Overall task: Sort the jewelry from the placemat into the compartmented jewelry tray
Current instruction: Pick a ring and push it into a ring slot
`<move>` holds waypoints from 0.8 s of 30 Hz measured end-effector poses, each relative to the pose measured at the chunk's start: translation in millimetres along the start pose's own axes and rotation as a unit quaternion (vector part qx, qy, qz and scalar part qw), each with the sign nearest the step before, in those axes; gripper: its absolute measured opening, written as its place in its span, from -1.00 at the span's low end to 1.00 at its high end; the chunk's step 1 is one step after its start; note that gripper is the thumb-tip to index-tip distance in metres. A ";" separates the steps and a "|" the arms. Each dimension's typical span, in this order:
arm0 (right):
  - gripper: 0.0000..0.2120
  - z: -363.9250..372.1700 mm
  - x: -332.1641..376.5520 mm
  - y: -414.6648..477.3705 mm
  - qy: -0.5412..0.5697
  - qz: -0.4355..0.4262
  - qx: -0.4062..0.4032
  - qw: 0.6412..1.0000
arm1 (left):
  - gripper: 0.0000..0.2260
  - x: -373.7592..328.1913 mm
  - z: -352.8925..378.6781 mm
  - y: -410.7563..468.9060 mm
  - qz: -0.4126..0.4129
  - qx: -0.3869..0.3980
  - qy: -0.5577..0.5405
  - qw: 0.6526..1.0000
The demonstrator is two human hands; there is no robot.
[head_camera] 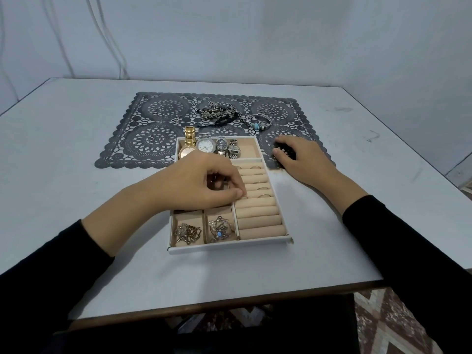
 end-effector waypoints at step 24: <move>-0.68 -2.5 -6.0 2.2 0.021 0.014 -0.014 1.000 | -0.90 7.8 -21.1 2.2 -0.094 -0.036 -0.123 0.987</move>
Point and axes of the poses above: each hand's wrist, its own y-axis towards the middle knuckle, its own z-axis out of the palm, x = y × z, the point moved 6 cm from there along y, towards the middle knuckle, and after that the axes turned 3 degrees about y, right-handed, at the moved point
